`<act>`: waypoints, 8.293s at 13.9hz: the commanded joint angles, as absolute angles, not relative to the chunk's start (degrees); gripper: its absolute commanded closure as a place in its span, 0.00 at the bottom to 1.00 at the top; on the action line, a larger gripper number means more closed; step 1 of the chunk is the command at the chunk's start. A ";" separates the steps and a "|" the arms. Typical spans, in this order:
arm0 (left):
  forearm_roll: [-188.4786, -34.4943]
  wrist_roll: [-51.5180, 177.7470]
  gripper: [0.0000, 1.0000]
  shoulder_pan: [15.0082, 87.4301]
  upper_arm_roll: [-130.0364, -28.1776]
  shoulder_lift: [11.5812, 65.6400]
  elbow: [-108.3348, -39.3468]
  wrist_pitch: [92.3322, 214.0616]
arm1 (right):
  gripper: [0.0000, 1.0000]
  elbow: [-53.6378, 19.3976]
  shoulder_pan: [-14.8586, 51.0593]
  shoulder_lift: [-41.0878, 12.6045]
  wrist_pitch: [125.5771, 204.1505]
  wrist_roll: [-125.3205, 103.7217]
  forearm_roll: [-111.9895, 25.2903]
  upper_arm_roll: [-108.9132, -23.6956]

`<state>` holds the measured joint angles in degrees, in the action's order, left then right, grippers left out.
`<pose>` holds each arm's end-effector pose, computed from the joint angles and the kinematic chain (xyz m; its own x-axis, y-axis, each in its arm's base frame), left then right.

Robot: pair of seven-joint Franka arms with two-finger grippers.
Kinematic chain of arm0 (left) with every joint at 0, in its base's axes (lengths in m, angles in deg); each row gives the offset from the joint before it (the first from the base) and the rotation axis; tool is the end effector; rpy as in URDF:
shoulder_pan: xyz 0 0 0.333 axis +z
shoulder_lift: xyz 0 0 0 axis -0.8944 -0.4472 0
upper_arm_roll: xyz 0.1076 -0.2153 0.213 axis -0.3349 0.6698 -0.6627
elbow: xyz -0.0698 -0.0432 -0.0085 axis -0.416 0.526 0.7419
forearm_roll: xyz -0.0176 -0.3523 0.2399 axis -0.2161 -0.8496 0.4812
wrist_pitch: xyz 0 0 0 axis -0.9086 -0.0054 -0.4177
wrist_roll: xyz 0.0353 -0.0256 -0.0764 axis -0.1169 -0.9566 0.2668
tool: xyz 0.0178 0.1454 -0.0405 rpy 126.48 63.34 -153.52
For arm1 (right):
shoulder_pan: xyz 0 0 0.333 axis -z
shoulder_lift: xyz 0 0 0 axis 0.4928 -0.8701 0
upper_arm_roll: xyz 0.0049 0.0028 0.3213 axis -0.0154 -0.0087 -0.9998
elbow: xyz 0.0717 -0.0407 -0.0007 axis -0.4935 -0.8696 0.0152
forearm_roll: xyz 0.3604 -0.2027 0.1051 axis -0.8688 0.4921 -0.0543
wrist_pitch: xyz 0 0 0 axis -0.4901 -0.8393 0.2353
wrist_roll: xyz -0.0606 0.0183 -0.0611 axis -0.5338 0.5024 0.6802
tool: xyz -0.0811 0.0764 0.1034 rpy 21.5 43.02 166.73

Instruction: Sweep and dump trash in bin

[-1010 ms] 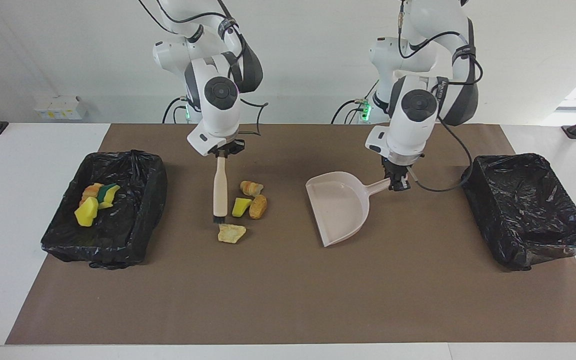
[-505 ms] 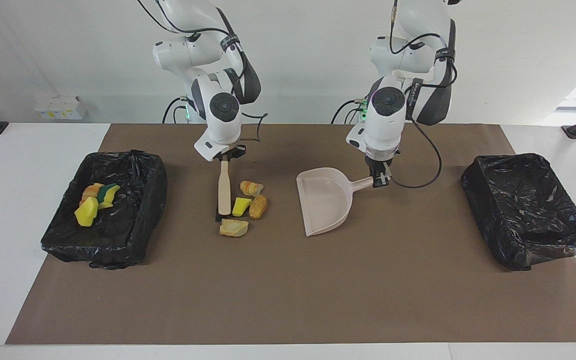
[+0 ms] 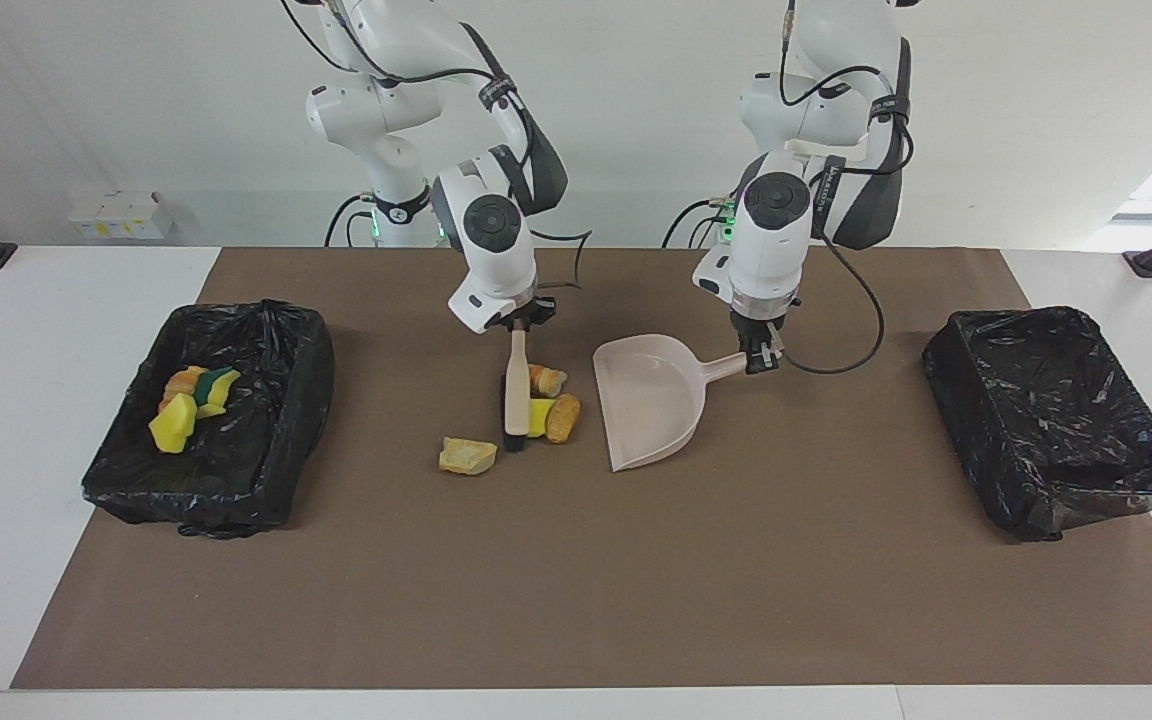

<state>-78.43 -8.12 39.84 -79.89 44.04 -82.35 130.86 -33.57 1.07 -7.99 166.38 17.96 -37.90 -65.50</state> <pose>0.5251 -0.2394 0.3341 0.0762 -0.9849 -0.1554 -0.9963 -0.0816 0.0288 0.4492 0.3601 0.2815 0.9454 0.0412 -0.3233 -0.0427 -0.9677 -0.2484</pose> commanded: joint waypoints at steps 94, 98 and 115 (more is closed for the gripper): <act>-88.28 -29.04 1.00 55.07 -79.85 40.50 -68.28 123.81 | 1.00 -42.65 0.97 12.98 146.57 27.43 -32.97 -66.84; -89.15 -40.80 1.00 64.55 -79.94 40.76 -65.28 119.85 | 1.00 -42.83 -4.65 5.33 158.51 32.00 -33.06 -66.93; -77.24 -66.85 1.00 93.23 -81.43 33.83 -49.49 119.23 | 0.00 -39.07 -8.01 -3.20 164.78 29.81 -32.01 -66.66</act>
